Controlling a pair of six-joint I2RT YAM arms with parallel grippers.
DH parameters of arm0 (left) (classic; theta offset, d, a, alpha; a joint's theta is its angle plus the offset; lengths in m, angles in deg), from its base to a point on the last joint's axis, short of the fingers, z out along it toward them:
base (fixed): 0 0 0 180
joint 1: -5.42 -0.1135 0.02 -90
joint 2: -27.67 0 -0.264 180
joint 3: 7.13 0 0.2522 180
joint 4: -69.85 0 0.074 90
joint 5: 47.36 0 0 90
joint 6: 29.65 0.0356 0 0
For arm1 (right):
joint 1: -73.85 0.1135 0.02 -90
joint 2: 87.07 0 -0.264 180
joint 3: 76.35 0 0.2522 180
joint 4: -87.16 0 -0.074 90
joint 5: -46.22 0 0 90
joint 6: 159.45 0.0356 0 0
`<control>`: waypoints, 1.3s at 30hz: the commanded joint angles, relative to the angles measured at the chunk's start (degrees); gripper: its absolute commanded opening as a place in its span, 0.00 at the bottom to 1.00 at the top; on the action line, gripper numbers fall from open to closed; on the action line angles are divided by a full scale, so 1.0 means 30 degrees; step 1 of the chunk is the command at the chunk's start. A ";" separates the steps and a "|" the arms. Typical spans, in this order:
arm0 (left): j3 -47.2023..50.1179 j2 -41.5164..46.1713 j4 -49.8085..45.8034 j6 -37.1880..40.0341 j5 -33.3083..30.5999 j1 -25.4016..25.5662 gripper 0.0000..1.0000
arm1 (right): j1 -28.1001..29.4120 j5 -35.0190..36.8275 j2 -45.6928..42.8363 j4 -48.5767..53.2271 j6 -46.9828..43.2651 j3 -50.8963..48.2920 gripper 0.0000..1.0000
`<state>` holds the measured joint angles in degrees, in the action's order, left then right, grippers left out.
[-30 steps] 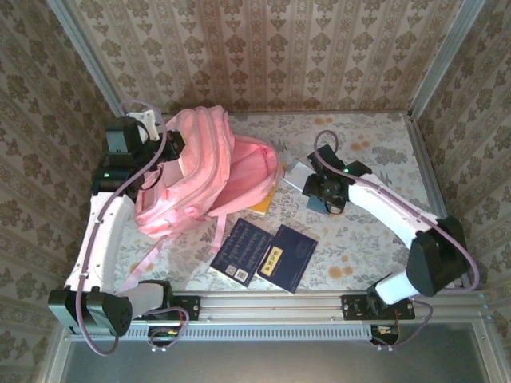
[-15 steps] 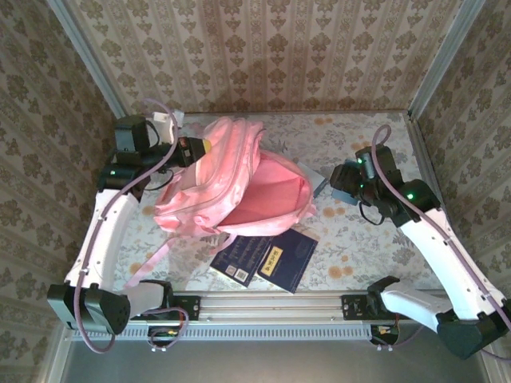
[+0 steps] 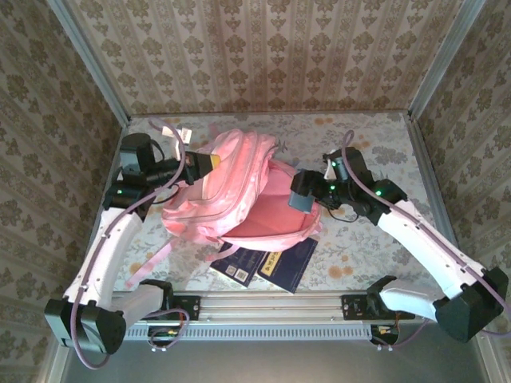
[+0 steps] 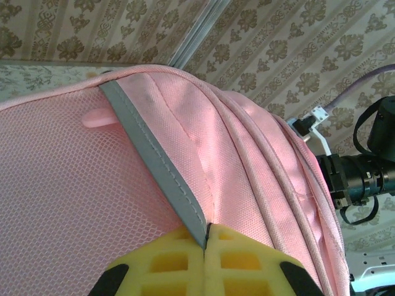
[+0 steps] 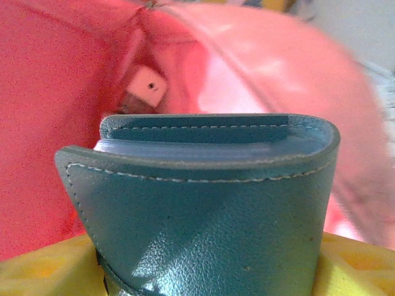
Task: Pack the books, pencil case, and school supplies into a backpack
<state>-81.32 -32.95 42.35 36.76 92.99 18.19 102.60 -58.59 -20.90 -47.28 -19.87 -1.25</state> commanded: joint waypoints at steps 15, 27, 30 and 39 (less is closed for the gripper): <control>-0.0293 0.1059 0.5136 -0.0404 0.1527 0.0048 0.00 | 0.3383 -0.0180 0.9548 -0.9254 0.9185 0.3147 0.72; -0.0887 -0.0227 0.6006 -0.1430 0.0853 -0.0245 0.00 | 0.7164 -0.2469 1.5332 -1.2290 1.1596 0.6606 0.86; -0.0634 -0.0257 0.6310 -0.1567 0.0844 -0.0245 0.00 | 0.7307 -0.2173 1.5597 -1.1791 1.0465 0.7313 1.00; -0.0579 -0.0081 0.6113 -0.1453 0.0717 -0.0355 0.00 | 0.7095 -0.1947 1.4451 -1.2854 0.9773 0.6178 1.00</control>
<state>-80.53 -35.26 49.34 32.45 92.55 16.95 123.08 -62.74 24.93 -83.26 11.54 18.29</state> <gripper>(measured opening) 0.050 0.995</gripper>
